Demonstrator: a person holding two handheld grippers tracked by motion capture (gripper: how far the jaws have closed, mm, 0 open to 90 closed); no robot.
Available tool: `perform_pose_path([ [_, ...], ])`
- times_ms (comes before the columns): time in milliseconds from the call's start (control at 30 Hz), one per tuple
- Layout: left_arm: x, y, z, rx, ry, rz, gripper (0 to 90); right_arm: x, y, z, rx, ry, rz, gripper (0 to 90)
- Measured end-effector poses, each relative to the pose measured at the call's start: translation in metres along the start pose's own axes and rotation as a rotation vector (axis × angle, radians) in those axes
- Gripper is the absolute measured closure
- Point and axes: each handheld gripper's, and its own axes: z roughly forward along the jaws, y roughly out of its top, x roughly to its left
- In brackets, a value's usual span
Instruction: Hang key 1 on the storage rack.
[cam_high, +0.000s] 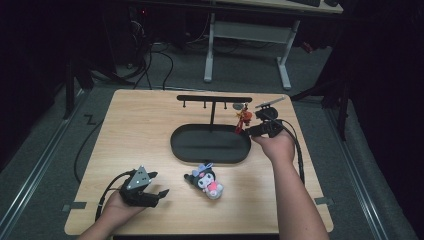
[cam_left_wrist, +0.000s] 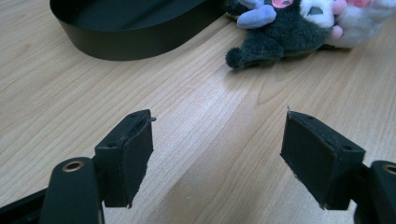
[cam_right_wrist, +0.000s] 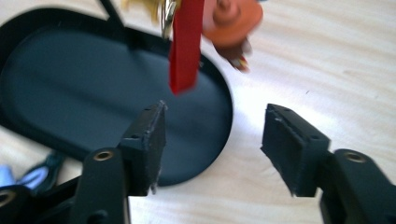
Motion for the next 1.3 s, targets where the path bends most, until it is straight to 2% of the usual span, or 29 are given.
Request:
perform_pose_path([
  [100, -0.002, 0.001, 0.001, 0.005, -0.008, 0.0, 25.8, 0.004, -0.018, -0.003, -0.025, 0.019, -0.01, 39.1],
  [133, -0.002, 0.002, 0.001, 0.006, -0.009, 0.0, 26.1, 0.006, -0.029, -0.004, -0.034, 0.025, -0.007, 38.9],
  [300, -0.006, 0.004, 0.003, 0.011, -0.013, 0.003, 26.3, 0.015, -0.067, -0.007, -0.101, -0.003, -0.046, 34.7],
  [367, -0.006, 0.004, 0.004, 0.013, -0.019, 0.004, 26.4, 0.019, -0.086, -0.006, -0.141, -0.019, -0.08, 32.7],
  [467, -0.007, 0.004, 0.006, 0.015, -0.016, 0.011, 26.2, 0.022, -0.12, -0.001, -0.199, 0.004, -0.085, 30.4],
  [533, -0.007, 0.003, 0.007, 0.017, -0.017, 0.01, 26.2, 0.024, -0.142, 0.004, -0.225, 0.005, -0.095, 32.7],
  [567, -0.007, 0.002, 0.007, 0.016, -0.019, 0.003, 26.2, 0.025, -0.153, 0.006, -0.242, 0.01, -0.11, 33.1],
  [667, -0.007, 0.001, 0.006, 0.001, -0.03, -0.045, 26.2, 0.027, -0.181, 0.009, -0.313, 0.064, -0.098, 31.4],
  [733, -0.008, 0.002, 0.005, -0.018, -0.011, -0.066, 26.3, 0.029, -0.197, 0.008, -0.348, 0.054, -0.113, 30.6],
  [833, -0.01, 0.006, 0.002, -0.083, 0.03, -0.091, 30.1, 0.03, -0.216, 0.003, -0.405, 0.057, -0.13, 30.2],
  [900, -0.011, 0.008, 0.002, -0.091, 0.039, -0.1, 31.5, 0.028, -0.223, -0.002, -0.442, 0.085, -0.126, 30.6],
  [933, -0.014, 0.013, 0.007, -0.074, 0.073, -0.098, 32.8, 0.027, -0.226, -0.005, -0.462, 0.09, -0.121, 30.7],
  [967, -0.015, 0.015, 0.01, -0.067, 0.082, -0.098, 34.9, 0.025, -0.228, -0.007, -0.479, 0.093, -0.123, 30.9],
  [1000, -0.016, 0.017, 0.012, -0.07, 0.073, -0.112, 38.7, 0.024, -0.229, -0.008, -0.487, 0.098, -0.124, 31.1],
  [1067, -0.018, 0.022, 0.018, -0.091, 0.041, -0.161, 51.0, 0.022, -0.231, -0.007, -0.491, 0.108, -0.123, 31.3],
  [1167, -0.022, 0.031, 0.027, -0.062, 0.066, -0.146, 70.8, 0.021, -0.231, -0.004, -0.478, 0.122, -0.111, 31.4],
  [1200, -0.024, 0.041, 0.035, -0.038, 0.095, -0.115, 77.0, 0.019, -0.232, -0.001, -0.47, 0.141, -0.083, 31.6],
  [1233, -0.024, 0.046, 0.04, -0.037, 0.102, -0.116, 81.2, 0.018, -0.232, 0.0, -0.47, 0.152, -0.07, 31.7],
  [1300, -0.022, 0.053, 0.049, -0.025, 0.134, -0.123, 87.8, 0.017, -0.232, 0.002, -0.464, 0.141, -0.069, 32.0],
])
